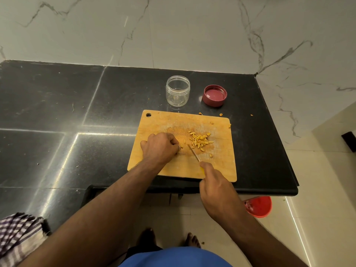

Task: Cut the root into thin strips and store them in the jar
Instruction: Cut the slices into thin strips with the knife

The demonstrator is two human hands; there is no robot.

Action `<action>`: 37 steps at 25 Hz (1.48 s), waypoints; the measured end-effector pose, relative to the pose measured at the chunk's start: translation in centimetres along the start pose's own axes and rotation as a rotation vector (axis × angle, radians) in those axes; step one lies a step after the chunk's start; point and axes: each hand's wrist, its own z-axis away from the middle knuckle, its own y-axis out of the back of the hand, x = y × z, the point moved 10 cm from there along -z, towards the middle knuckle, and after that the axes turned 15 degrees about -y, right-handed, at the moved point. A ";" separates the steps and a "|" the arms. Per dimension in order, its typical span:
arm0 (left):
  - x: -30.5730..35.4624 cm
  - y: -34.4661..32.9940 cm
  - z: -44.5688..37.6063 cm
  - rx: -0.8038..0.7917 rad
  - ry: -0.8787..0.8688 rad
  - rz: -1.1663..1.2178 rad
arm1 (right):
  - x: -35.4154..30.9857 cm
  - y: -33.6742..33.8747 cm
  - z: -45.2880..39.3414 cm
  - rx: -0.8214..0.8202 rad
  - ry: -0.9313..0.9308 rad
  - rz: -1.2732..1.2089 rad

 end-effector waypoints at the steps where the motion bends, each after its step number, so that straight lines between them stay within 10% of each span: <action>1: 0.0 0.0 0.0 -0.007 -0.002 0.004 | 0.1 0.4 -0.1 0.015 -0.008 -0.022; 37: 0.1 0.4 0.5 0.031 0.014 -0.041 | -2.4 -1.6 -2.0 -0.052 0.029 -0.038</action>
